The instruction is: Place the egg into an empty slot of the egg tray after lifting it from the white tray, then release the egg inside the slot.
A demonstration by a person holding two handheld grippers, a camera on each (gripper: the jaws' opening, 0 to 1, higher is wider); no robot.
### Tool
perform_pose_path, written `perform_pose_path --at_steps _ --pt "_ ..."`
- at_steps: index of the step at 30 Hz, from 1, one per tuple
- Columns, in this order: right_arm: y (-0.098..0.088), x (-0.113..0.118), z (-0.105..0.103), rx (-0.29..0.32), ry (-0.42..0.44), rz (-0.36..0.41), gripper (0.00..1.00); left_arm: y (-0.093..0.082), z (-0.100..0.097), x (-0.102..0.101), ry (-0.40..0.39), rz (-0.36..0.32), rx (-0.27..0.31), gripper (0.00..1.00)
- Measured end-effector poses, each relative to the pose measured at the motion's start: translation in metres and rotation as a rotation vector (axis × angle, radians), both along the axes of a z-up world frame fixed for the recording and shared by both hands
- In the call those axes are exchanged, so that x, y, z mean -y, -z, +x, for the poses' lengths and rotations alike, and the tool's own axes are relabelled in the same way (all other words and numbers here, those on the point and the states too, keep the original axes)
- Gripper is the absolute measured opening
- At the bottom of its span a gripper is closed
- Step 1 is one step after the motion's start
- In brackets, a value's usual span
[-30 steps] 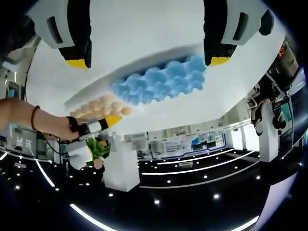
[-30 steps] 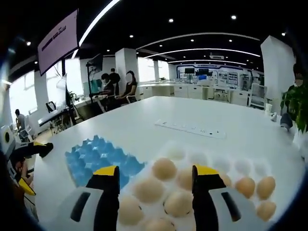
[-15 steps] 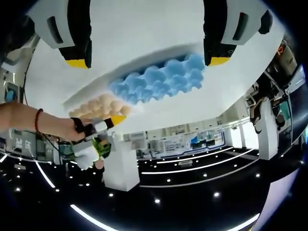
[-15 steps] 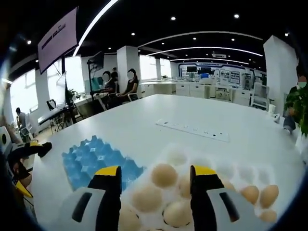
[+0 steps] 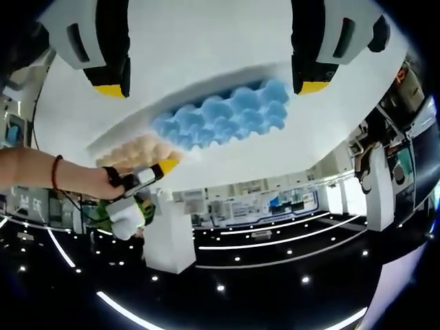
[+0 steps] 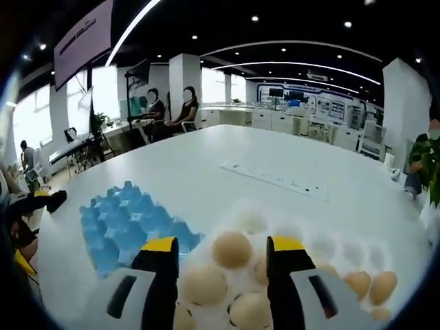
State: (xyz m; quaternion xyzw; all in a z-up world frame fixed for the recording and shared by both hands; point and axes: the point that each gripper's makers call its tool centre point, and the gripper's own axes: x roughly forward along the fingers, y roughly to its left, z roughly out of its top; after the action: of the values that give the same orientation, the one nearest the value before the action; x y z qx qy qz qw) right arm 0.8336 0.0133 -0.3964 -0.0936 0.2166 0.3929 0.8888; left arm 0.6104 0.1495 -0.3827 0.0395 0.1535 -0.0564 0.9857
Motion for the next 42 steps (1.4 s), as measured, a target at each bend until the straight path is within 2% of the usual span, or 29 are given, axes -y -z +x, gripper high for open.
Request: perform_pose_path --at_steps 3,6,7,11,14,16,17,19,20,21,24,33,37,42 --pt "0.003 -0.002 0.006 -0.014 0.006 -0.005 0.5 0.0 -0.002 -0.001 0.002 0.0 0.003 1.0" --pt "0.004 0.0 0.002 -0.038 0.011 0.004 0.48 0.001 -0.004 -0.002 -0.001 0.003 -0.004 1.0" --pt "0.002 -0.002 0.001 -0.042 0.012 0.028 0.48 0.003 -0.004 -0.002 -0.002 0.011 -0.011 1.0" --pt "0.007 -0.005 0.001 -0.077 0.02 0.03 0.47 0.005 -0.004 -0.002 -0.002 0.022 -0.021 1.0" --pt "0.009 -0.009 0.006 -0.055 0.028 -0.002 0.45 0.005 -0.002 -0.002 -0.007 0.025 -0.017 0.99" --pt "0.011 -0.006 0.01 -0.06 0.052 -0.01 0.43 0.005 -0.002 -0.004 -0.014 0.043 -0.017 0.99" --pt "0.009 -0.003 0.014 -0.042 0.075 -0.018 0.41 0.004 -0.002 -0.004 -0.014 0.044 -0.016 0.99" --pt "0.008 0.008 0.019 0.013 0.114 -0.109 0.4 0.003 -0.002 -0.004 -0.011 0.039 -0.01 0.99" --pt "0.01 0.011 0.019 0.013 0.125 -0.141 0.4 0.002 -0.002 -0.004 -0.01 0.035 -0.007 0.99" --pt "0.011 0.011 0.019 0.011 0.123 -0.154 0.4 0.002 -0.002 -0.005 -0.009 0.034 -0.006 0.99" --pt "0.009 0.001 0.019 -0.002 0.1 -0.093 0.4 0.002 -0.003 -0.007 -0.014 0.035 -0.004 0.99" --pt "0.013 -0.003 0.019 -0.029 0.073 -0.091 0.35 0.0 -0.003 -0.014 -0.027 0.028 0.001 0.99" --pt "0.019 -0.007 0.018 -0.034 0.049 -0.166 0.33 -0.002 -0.002 -0.017 -0.035 0.03 0.009 0.99" --pt "0.023 -0.008 0.019 -0.04 0.051 -0.176 0.3 -0.003 -0.003 -0.021 -0.042 0.036 0.006 0.99"
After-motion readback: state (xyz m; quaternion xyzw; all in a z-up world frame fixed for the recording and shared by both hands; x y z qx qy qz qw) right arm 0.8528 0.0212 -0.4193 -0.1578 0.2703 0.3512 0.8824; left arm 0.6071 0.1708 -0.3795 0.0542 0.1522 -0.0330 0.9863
